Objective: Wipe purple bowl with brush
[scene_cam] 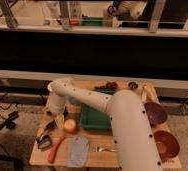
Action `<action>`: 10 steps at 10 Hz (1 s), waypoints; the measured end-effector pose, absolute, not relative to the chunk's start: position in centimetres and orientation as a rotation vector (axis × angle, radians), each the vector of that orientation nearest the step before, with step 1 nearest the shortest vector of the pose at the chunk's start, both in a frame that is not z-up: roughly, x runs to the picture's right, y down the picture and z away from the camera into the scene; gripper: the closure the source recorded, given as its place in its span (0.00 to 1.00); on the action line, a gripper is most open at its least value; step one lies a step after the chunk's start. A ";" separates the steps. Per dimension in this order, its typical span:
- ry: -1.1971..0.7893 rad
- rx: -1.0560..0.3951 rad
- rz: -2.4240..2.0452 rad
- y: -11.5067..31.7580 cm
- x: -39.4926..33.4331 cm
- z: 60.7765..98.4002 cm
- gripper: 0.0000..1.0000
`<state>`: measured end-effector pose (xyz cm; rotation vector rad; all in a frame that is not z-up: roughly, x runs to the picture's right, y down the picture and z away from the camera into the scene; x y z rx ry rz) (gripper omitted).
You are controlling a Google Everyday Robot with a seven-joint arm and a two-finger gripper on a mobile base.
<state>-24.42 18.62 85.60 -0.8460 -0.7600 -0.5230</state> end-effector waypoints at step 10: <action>-0.809 -0.814 -0.466 18.2 -24.6 84.9 0.00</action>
